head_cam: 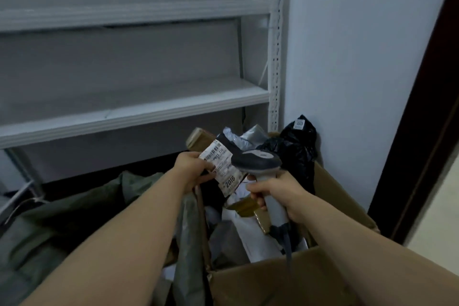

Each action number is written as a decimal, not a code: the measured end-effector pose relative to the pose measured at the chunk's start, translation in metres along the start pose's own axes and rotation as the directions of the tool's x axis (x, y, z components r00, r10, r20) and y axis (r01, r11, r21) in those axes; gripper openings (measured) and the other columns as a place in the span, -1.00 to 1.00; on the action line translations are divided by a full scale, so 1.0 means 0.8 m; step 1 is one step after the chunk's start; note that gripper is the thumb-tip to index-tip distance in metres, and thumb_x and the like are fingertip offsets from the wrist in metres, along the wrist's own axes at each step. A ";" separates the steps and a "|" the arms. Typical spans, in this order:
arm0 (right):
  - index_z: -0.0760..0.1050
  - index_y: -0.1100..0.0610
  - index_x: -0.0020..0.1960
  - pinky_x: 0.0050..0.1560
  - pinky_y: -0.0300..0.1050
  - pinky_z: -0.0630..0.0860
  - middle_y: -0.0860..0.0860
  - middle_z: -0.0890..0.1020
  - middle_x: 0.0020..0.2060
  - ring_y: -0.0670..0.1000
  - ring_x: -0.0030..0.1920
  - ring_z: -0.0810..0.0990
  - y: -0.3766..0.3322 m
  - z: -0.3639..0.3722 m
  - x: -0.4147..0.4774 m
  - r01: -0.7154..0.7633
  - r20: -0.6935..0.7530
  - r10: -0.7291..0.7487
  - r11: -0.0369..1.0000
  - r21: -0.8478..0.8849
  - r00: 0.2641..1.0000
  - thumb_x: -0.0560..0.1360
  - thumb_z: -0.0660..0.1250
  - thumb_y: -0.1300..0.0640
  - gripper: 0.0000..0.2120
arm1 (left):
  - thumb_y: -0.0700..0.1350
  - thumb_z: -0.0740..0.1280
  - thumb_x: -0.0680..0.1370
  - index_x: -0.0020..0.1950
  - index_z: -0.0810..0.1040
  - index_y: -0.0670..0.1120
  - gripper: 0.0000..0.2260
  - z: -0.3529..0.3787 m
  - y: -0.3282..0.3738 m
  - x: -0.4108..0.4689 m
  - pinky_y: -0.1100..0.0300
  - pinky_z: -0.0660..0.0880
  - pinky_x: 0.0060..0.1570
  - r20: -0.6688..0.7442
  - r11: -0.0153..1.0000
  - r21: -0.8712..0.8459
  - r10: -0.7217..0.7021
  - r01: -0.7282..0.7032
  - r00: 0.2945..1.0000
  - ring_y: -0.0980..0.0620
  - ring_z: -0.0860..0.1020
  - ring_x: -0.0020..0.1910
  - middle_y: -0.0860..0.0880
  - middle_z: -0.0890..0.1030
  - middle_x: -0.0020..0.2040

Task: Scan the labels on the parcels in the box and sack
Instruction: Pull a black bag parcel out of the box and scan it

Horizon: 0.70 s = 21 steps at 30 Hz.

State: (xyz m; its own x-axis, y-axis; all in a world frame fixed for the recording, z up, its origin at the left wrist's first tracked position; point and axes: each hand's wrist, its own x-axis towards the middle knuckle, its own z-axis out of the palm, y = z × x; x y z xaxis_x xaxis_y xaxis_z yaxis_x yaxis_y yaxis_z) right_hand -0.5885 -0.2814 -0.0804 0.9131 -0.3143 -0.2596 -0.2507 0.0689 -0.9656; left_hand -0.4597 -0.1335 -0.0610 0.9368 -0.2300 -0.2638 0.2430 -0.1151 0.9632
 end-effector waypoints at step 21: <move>0.50 0.26 -0.28 -0.45 -0.10 0.39 0.17 0.51 -0.42 0.05 -0.48 0.40 -0.042 0.111 -0.100 0.307 0.082 -0.297 0.935 -0.175 0.951 0.37 0.43 0.38 -0.87 | -0.44 0.20 0.56 0.10 0.57 -0.26 -0.78 -0.125 0.025 -0.102 0.29 0.58 -0.43 -0.168 0.966 -0.190 0.143 -0.174 0.975 0.00 0.56 -0.21 -0.11 0.57 -0.17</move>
State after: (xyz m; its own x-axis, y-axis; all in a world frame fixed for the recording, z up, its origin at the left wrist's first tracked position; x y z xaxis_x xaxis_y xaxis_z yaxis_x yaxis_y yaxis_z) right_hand -0.6245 -0.1743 -0.0286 0.9694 -0.2423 0.0389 -0.0101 -0.1980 -0.9802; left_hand -0.5057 -0.0203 -0.0150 0.9907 -0.0783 -0.1110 0.1194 0.1124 0.9865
